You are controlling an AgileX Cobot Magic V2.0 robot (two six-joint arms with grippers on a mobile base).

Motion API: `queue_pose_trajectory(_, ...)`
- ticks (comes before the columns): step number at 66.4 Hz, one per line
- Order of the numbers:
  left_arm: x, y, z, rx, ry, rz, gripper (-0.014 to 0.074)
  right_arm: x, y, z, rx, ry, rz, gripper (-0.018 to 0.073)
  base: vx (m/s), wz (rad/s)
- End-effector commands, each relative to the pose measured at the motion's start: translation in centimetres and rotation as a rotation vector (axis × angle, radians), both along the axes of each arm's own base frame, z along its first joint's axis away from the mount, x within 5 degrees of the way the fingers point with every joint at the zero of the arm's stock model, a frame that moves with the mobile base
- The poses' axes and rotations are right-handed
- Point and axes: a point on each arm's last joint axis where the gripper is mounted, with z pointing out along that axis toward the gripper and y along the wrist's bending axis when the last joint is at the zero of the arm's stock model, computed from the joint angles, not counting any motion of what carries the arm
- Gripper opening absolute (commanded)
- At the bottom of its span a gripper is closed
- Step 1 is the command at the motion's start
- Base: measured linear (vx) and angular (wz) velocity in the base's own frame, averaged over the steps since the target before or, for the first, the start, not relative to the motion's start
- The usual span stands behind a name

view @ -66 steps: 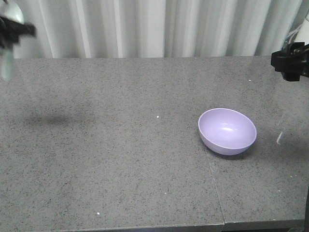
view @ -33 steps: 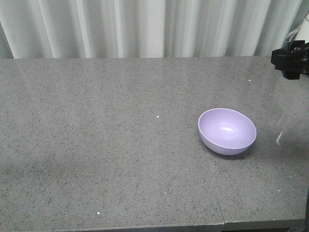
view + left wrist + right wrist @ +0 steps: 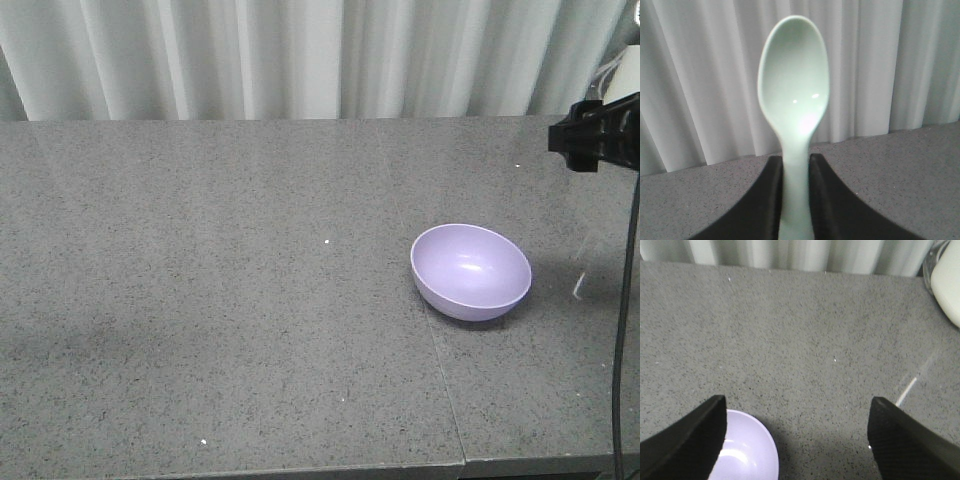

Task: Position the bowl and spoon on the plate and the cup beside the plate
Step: 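Lower the right gripper onto the rim of the lilac bowl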

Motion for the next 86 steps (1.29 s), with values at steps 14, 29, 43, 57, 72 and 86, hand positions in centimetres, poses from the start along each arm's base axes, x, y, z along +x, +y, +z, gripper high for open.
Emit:
queue_pose_trajectory(14,-0.7,-0.1,1.6,-0.021,-0.109,-0.01,-0.0006,3.9,0.6,1.5,0.026,0.179,0.02,0.0549,0.0,0.0)
queue_pose_trajectory(29,-0.7,-0.1,1.5,-0.022,-0.101,-0.011,-0.0006,6.8,1.0,-2.1,0.029,0.33,0.035,0.0522,0.0,0.0)
queue_pose_trajectory(43,-0.7,-0.1,1.5,-0.022,-0.1,-0.011,-0.0006,8.1,1.0,-5.6,0.004,0.482,0.031,0.0523,0.0,0.0)
queue_pose_trajectory(57,-0.7,-0.1,1.5,-0.022,-0.097,-0.01,-0.0006,8.6,1.0,-6.9,0.005,0.531,0.031,0.0523,0.0,0.0)
queue_pose_trajectory(72,-0.7,-0.1,1.5,-0.022,-0.097,-0.01,-0.0006,8.8,1.1,-8.3,0.011,0.607,0.031,0.0523,0.0,0.0)
queue_pose_trajectory(86,-0.7,-0.1,1.5,-0.022,-0.097,-0.01,-0.0006,9.0,1.3,-9.1,0.02,0.633,0.044,0.0519,0.0,0.0)
